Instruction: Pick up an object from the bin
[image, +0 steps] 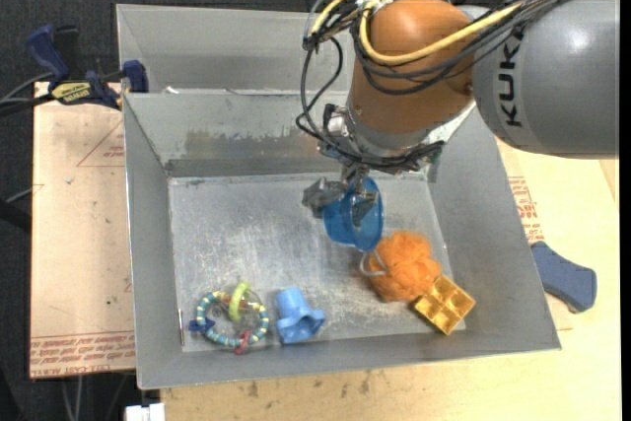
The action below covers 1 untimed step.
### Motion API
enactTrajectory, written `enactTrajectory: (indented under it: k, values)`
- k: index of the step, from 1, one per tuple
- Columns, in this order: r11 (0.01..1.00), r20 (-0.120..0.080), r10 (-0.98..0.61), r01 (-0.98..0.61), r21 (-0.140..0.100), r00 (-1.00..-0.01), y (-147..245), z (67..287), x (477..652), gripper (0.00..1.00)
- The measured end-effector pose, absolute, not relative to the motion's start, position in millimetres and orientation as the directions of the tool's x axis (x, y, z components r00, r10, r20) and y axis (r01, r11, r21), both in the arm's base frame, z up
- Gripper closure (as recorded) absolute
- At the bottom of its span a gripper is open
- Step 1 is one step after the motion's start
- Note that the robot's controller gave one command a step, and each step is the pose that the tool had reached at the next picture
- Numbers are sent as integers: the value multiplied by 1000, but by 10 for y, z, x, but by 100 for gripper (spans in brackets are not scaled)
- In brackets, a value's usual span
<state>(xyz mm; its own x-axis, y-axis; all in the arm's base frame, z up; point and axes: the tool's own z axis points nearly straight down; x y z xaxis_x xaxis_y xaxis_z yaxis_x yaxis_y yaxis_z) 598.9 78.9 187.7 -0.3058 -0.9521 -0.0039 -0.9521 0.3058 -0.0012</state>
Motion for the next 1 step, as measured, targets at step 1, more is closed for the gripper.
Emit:
enactTrajectory:
  k: [1]
  values:
    - [306,-4,-952,-952,-1,-306,789,1876,5988,100]
